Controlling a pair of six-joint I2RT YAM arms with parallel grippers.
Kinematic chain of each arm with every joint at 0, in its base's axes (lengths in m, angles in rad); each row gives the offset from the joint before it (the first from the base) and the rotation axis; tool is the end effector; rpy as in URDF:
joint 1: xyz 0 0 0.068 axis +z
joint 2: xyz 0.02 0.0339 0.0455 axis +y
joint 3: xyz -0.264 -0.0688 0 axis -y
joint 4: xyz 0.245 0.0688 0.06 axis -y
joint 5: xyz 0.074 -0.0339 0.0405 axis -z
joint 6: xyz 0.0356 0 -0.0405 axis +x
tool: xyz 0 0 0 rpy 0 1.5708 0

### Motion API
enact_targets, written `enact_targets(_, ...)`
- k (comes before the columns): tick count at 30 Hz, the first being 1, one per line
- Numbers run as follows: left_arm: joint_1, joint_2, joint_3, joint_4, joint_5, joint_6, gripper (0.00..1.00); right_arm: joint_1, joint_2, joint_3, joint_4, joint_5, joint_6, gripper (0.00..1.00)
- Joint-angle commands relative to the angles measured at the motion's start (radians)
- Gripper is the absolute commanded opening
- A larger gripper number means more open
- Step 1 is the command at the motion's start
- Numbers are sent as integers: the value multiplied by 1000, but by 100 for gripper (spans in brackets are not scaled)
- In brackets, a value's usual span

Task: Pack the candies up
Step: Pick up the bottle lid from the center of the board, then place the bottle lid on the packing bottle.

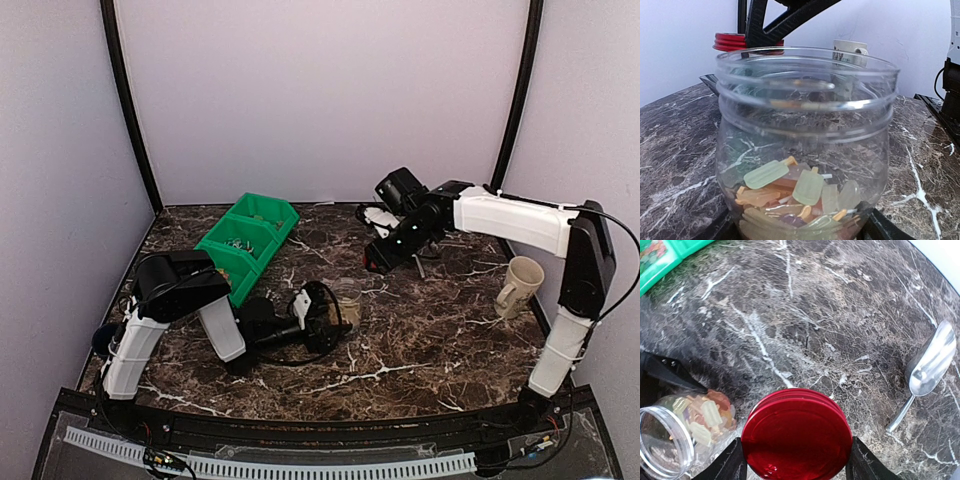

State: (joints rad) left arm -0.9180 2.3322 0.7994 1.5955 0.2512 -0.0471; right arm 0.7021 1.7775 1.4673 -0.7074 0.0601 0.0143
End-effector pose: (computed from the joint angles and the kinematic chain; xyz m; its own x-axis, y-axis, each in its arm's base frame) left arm 0.2236 -0.3070 0.0689 -0.0053 -0.0681 -0.9977 0.9209 0.3885 -0.0314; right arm 0.2941 0.2459 0.2610 -0.6584 -0.5383 -0.5261 -0.6112 0.7903 -0.0436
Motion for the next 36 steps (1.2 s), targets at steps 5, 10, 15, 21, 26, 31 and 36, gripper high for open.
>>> enact_targets(5,24,13,0,-32,162,-23,74,76,-66,32,-105,-17,-112,61)
enact_targets(10,36,11,2,-52,202,-23,74,127,-84,17,-136,-53,-180,61)
enact_targets(15,36,8,4,-70,203,-9,74,147,-96,28,-149,-128,-205,61)
enact_targets(21,36,7,5,-71,213,-11,73,162,-73,47,-171,-169,-226,60)
enact_targets(26,36,7,9,-77,226,-11,73,181,-43,75,-181,-194,-241,61)
enact_targets(31,36,8,15,-87,252,-15,73,193,-3,106,-182,-193,-252,61)
enact_targets(36,36,7,13,-87,255,-13,73,204,40,130,-200,-196,-261,61)
